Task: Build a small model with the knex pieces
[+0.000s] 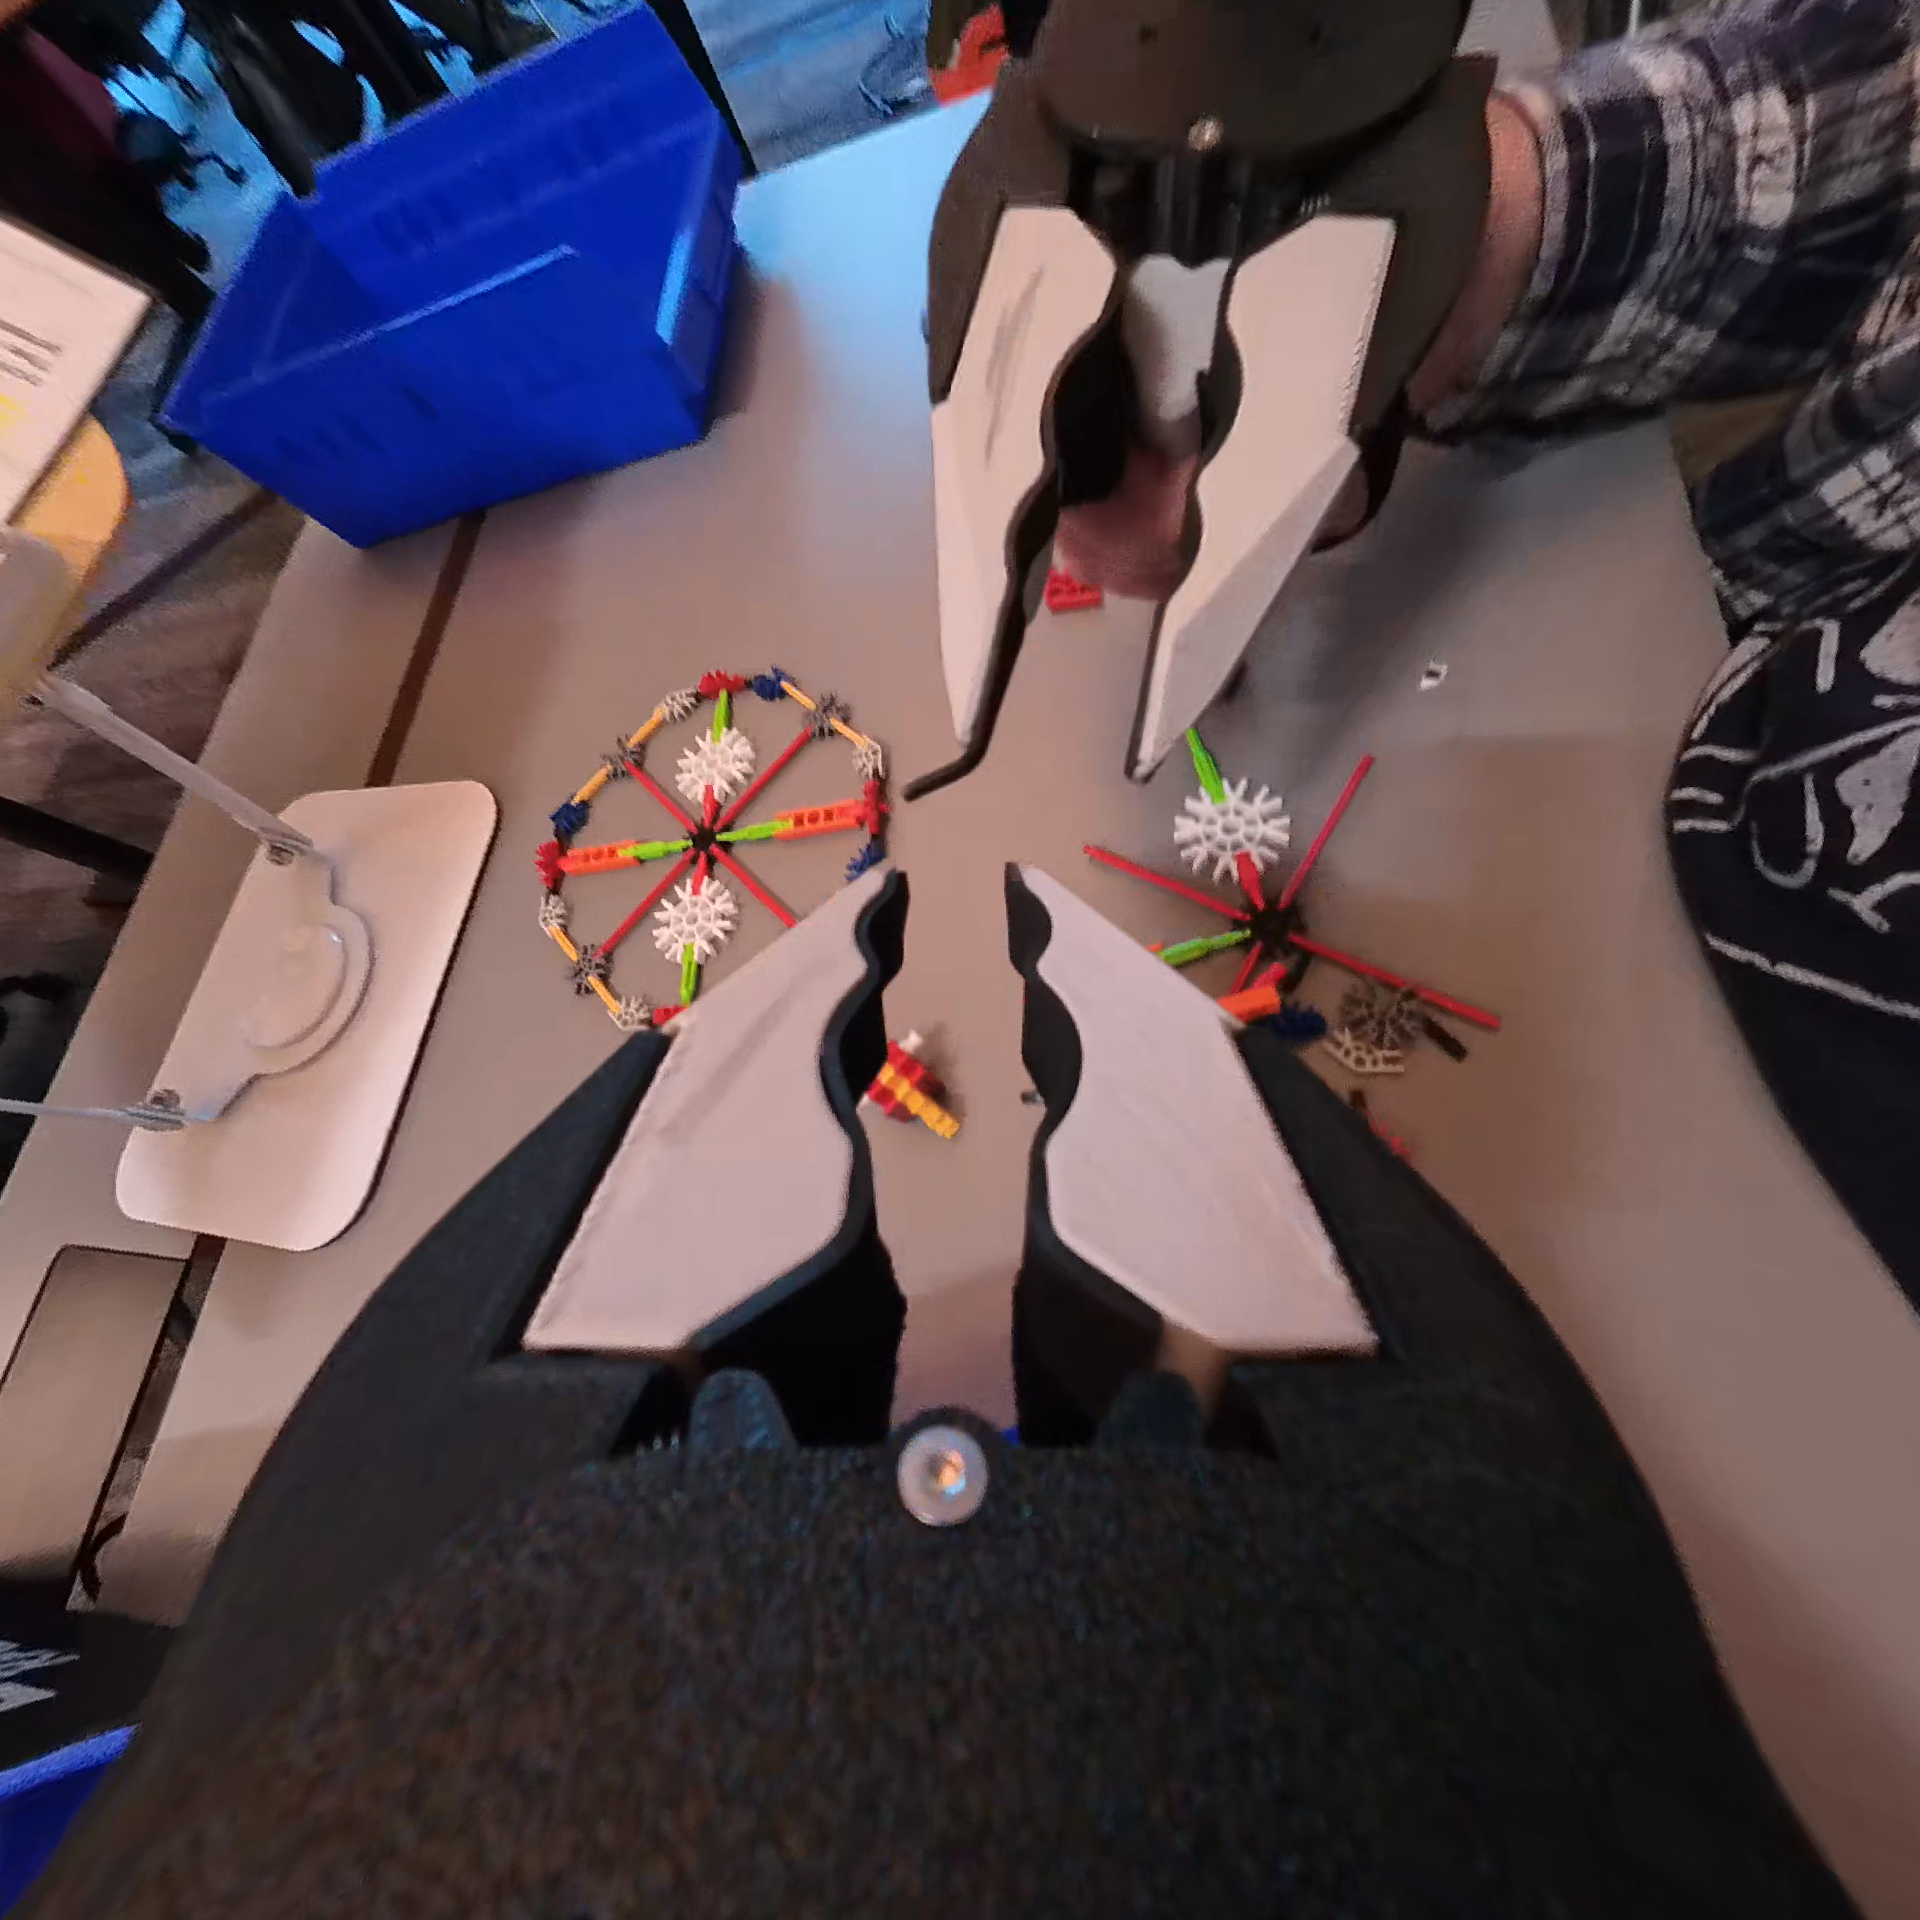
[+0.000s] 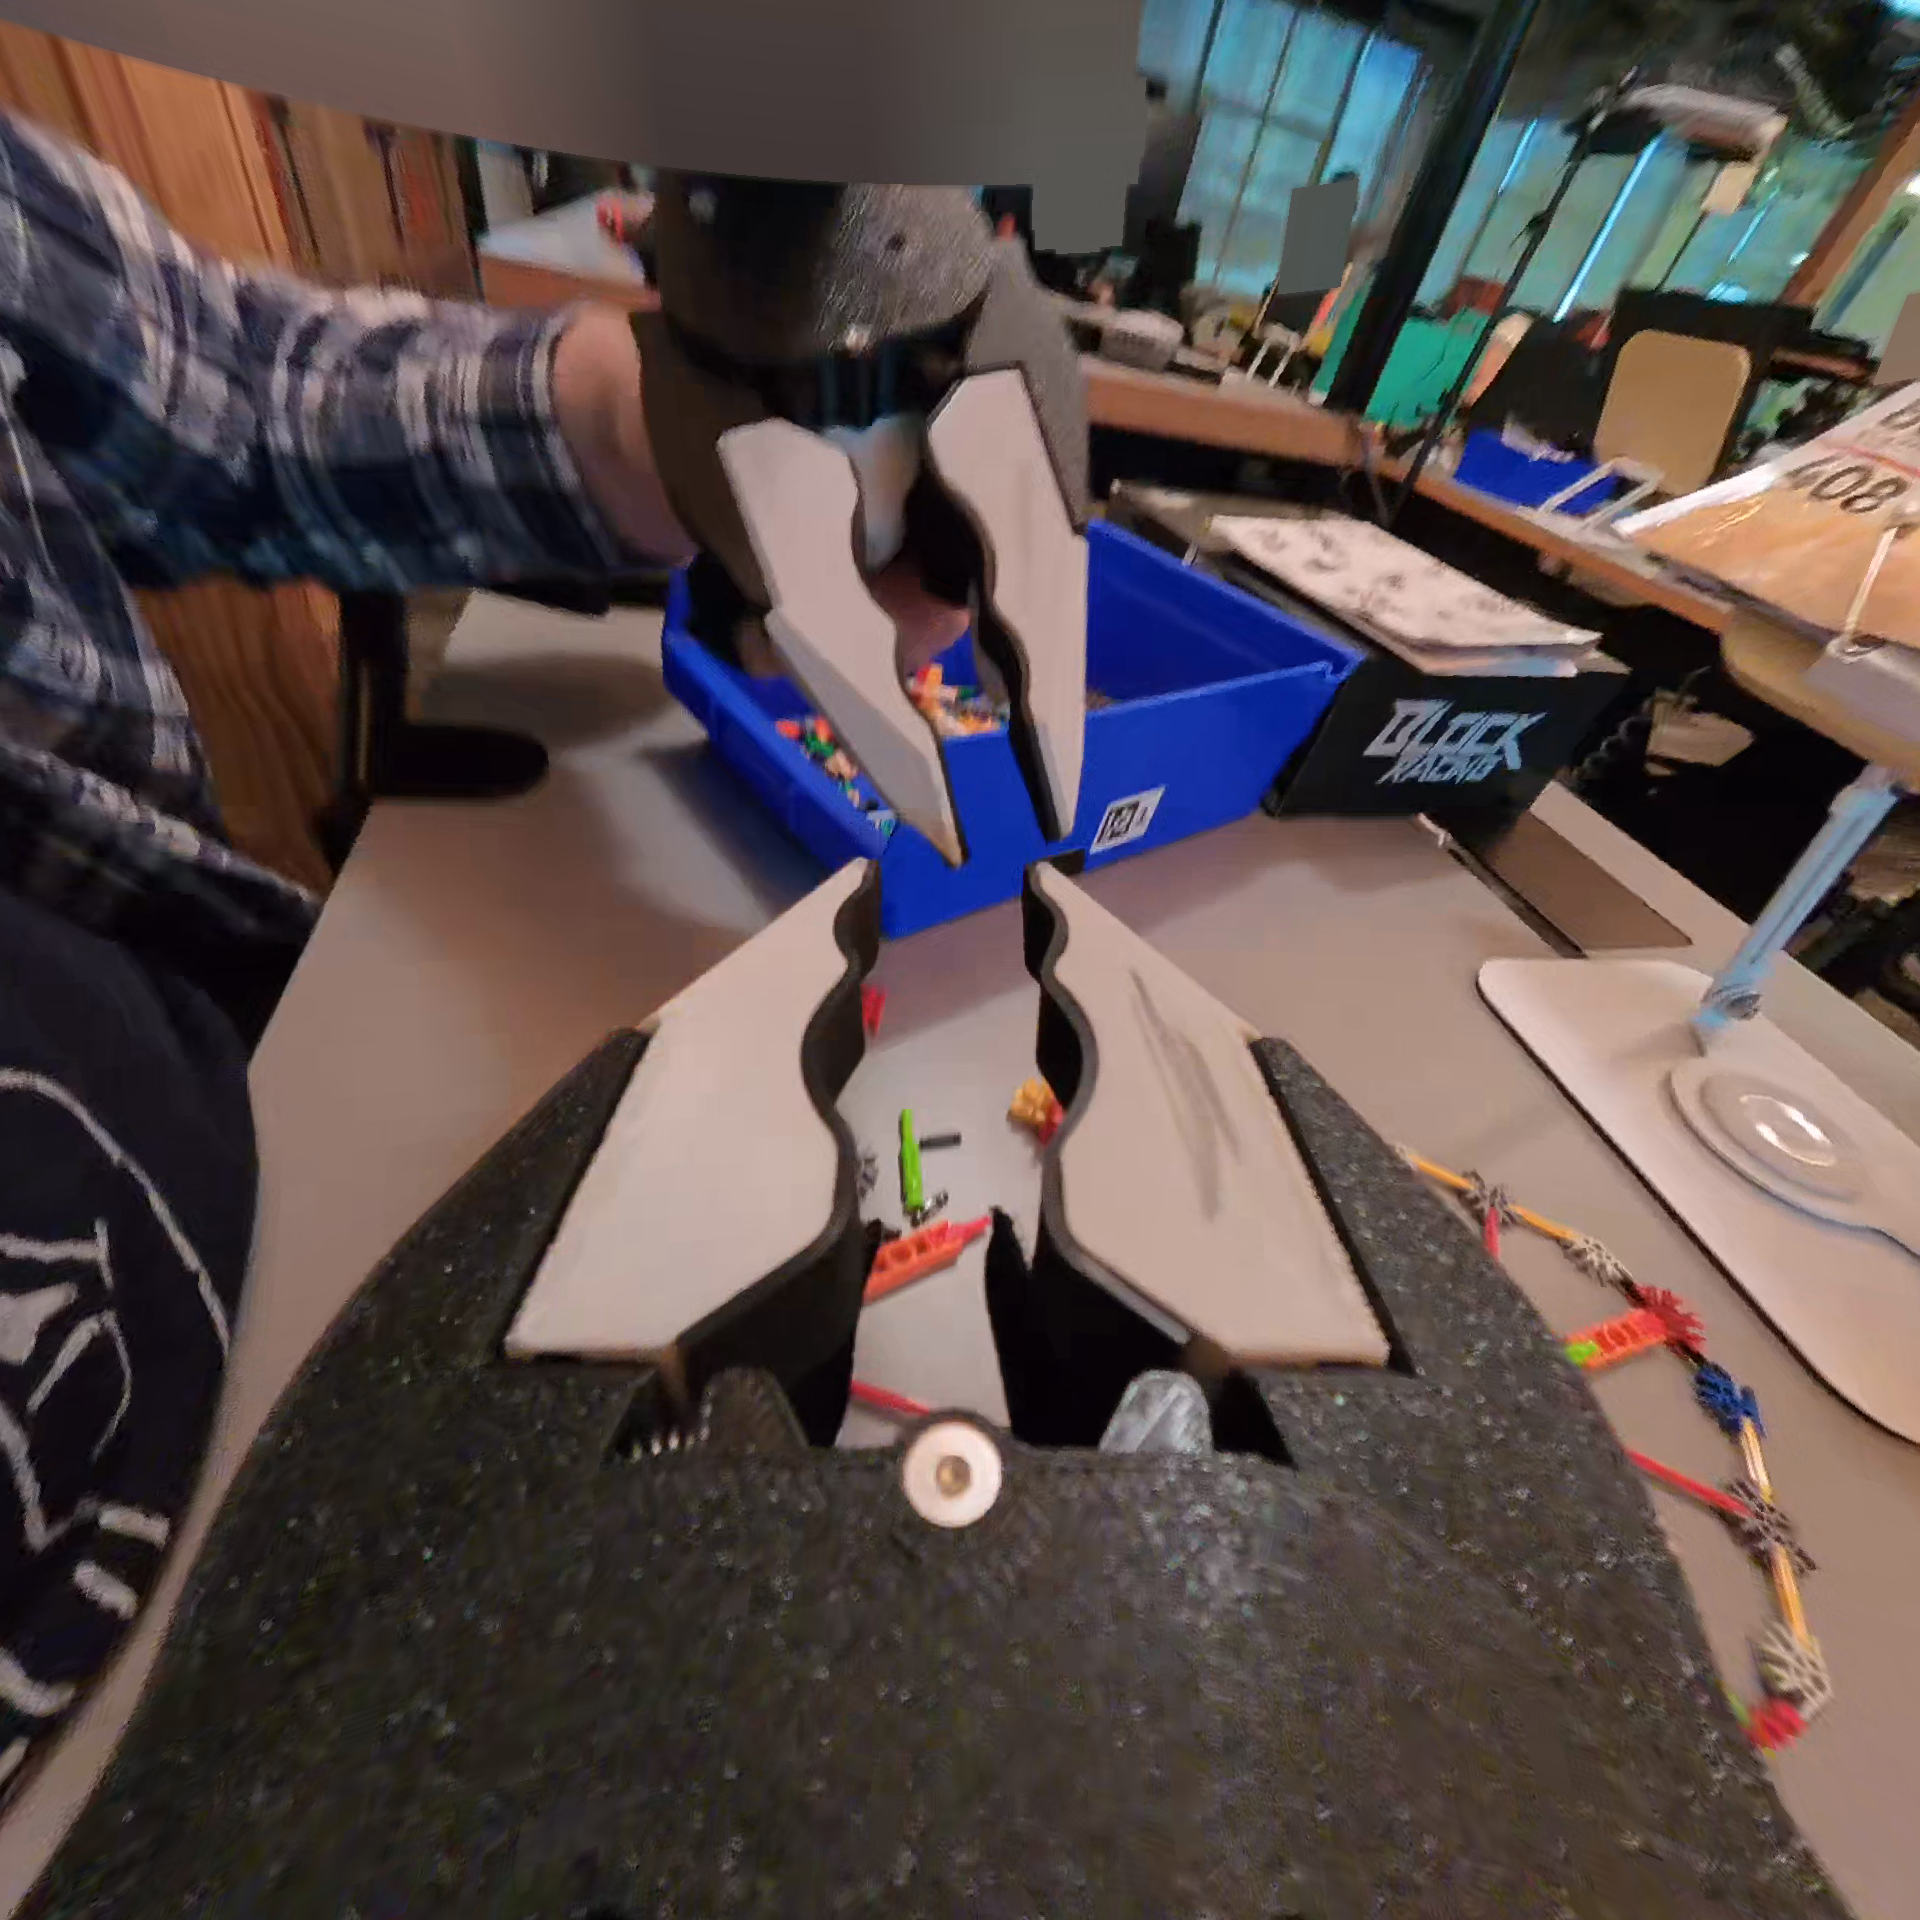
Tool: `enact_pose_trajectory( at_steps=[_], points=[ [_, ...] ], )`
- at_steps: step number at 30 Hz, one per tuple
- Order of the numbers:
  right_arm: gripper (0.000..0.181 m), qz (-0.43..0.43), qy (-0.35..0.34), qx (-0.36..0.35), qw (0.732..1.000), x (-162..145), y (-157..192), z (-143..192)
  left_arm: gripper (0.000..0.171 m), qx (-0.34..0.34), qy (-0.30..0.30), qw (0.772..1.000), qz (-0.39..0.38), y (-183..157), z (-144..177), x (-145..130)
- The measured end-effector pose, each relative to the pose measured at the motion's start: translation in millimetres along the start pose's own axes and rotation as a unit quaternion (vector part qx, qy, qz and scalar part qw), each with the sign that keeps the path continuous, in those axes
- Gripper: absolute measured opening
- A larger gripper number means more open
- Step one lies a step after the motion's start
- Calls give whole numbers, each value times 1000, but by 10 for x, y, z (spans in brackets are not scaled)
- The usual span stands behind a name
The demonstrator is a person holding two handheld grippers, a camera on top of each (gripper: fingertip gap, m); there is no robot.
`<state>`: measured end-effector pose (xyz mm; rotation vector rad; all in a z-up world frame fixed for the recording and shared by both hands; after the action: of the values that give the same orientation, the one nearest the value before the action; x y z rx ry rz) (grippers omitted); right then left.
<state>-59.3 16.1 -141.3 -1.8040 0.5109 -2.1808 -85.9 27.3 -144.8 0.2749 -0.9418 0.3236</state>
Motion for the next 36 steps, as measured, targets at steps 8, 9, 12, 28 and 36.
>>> enact_pose_trajectory(
  at_steps=[8,9,12,28,36],
  points=[
    [34,-10,-48,-31,998,141,-90,-7,15,2,-77,997,32,-7,62,243],
    [34,-9,-48,-30,998,142,-81,-15,15,1,-78,996,32,-15,51,243],
    [33,-5,-59,-28,998,188,-56,-31,15,12,-79,996,32,-12,7,235],
    [31,31,-61,-39,997,243,-16,-73,10,9,-100,994,32,-68,1,293],
    [22,74,-34,-40,996,204,29,-87,7,6,-79,997,-12,-137,-18,232]
  ],
)
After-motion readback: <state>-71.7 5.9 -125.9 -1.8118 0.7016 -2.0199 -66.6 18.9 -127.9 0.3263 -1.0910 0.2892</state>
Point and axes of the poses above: each gripper's, where its closed fingertips meet, z back along the fingers, x out of its top, y = z × x across the jaws, the point moved 1 cm from there along z, back along the fingers, and after that the axes turned 15 degrees about z, right-handed, at the moved point
